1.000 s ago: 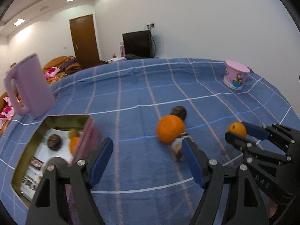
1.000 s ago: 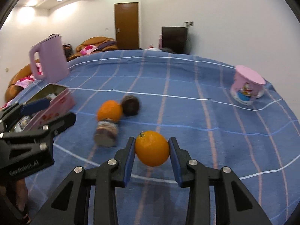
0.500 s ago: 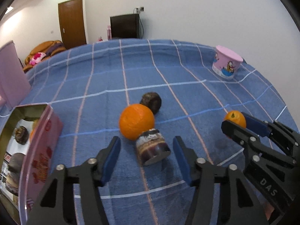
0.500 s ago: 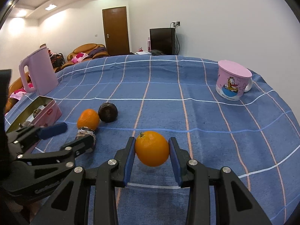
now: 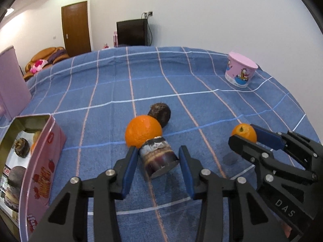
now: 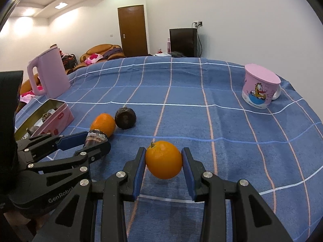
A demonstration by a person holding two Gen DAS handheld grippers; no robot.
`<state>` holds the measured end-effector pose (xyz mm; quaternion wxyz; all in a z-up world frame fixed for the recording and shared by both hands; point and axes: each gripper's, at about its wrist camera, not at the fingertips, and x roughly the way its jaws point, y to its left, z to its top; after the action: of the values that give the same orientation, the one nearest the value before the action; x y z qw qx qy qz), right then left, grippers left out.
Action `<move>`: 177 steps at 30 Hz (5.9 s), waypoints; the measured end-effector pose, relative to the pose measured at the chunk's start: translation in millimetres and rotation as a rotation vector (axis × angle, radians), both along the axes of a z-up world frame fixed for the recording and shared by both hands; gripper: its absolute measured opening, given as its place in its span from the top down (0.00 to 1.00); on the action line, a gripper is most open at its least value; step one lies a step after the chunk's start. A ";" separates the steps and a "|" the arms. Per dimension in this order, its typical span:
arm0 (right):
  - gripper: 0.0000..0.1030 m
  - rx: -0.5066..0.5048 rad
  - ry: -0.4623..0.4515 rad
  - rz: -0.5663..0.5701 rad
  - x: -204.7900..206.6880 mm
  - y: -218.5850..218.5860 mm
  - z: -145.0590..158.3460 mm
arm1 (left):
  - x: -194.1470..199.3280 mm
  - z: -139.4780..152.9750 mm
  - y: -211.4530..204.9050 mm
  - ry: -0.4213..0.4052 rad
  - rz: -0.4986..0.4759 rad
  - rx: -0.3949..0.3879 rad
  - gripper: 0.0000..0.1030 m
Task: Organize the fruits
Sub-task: 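Close the left tool on the labelled jar while the right tool closes on the orange, then lift the labelled jar with the left tool while the right tool lifts the orange, then carry the labelled jar and the orange over the pink tin with both tools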
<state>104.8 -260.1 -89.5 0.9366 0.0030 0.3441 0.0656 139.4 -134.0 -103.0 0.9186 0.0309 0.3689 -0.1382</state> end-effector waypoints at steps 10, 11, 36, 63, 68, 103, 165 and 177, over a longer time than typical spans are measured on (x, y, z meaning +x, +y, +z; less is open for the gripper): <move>0.63 0.002 -0.065 0.022 -10.5 2.5 7.5 | -8.2 5.8 0.0 -0.061 0.003 0.009 0.58; 0.63 0.001 -0.070 0.025 -11.2 3.1 8.4 | -9.7 6.6 -0.1 -0.069 0.003 0.009 0.58; 0.63 -0.003 -0.174 0.045 -27.7 5.5 18.1 | -26.7 19.0 7.9 -0.178 0.037 -0.009 0.58; 0.63 0.008 -0.256 0.050 -42.1 2.6 25.5 | -44.8 27.5 9.7 -0.279 0.050 0.007 0.58; 0.63 0.012 -0.271 0.051 -44.8 2.1 26.8 | -47.0 29.1 8.3 -0.298 0.053 0.014 0.58; 0.63 0.016 -0.403 0.050 -68.4 0.2 37.0 | -70.0 38.3 4.4 -0.434 0.077 0.054 0.58; 0.63 -0.027 -0.340 0.433 -31.2 181.9 30.1 | -61.5 49.2 227.4 -0.363 0.476 0.070 0.58; 0.63 -0.032 -0.316 0.527 -38.9 223.3 21.7 | -47.9 33.2 247.6 -0.289 0.503 0.093 0.58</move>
<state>65.8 -36.7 -67.8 0.9292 -0.1113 0.1839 0.3005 91.5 113.6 -69.7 0.9647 -0.0003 0.2363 0.1167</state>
